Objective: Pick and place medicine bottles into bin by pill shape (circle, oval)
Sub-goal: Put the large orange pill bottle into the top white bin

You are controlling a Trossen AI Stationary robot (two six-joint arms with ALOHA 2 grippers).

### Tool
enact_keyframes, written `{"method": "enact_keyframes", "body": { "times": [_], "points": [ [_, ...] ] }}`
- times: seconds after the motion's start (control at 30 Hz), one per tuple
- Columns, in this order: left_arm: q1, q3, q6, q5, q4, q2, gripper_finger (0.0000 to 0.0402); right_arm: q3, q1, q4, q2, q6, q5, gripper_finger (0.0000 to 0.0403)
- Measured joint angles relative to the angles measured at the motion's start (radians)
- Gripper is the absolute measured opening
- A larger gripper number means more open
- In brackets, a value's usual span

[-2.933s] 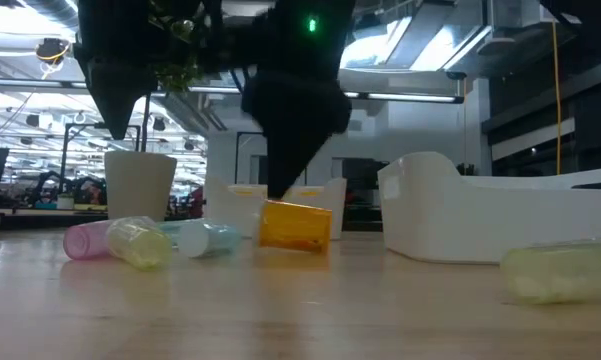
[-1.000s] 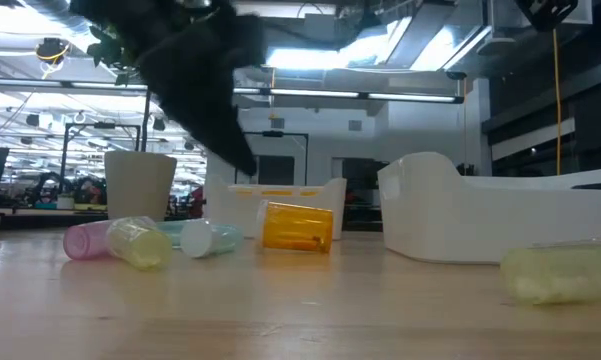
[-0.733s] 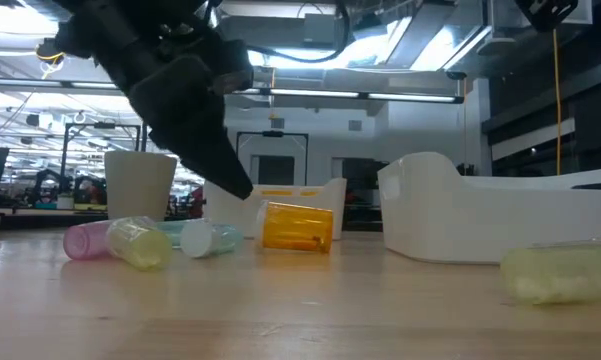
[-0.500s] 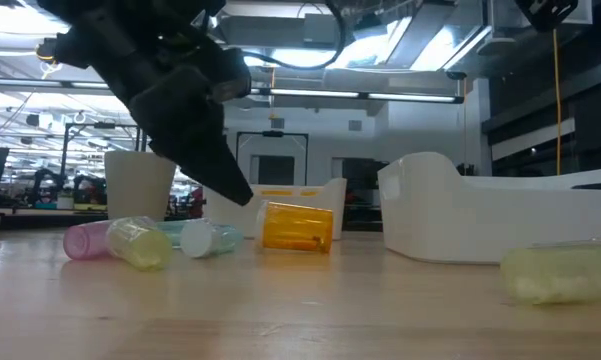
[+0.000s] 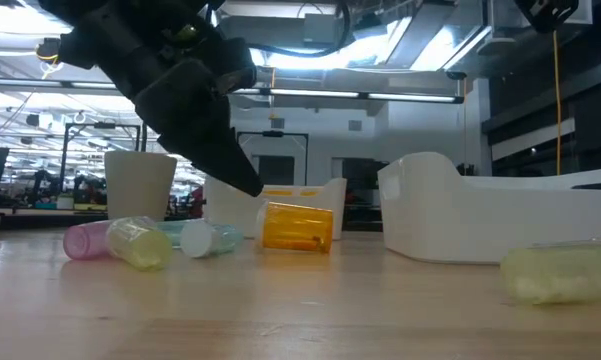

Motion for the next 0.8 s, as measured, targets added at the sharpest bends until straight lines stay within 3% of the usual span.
{"method": "enact_keyframes", "body": {
  "times": [0.37, 0.57, 0.8],
  "points": [
    [0.027, 0.001, 0.002, 0.000, 0.081, 0.077, 0.0275, 0.000, 0.000, -0.018, 0.002, 0.005, 0.000, 0.0176],
    [0.028, 0.001, 0.003, 0.052, 0.124, 0.144, 0.0275, 0.000, 0.000, -0.024, 0.004, 0.006, -0.008, 0.0176],
    [0.030, 0.001, 0.091, 0.053, 0.205, 0.199, 0.0275, 0.000, 0.000, -0.024, 0.004, 0.006, -0.008, 0.0176]
  ]
}}
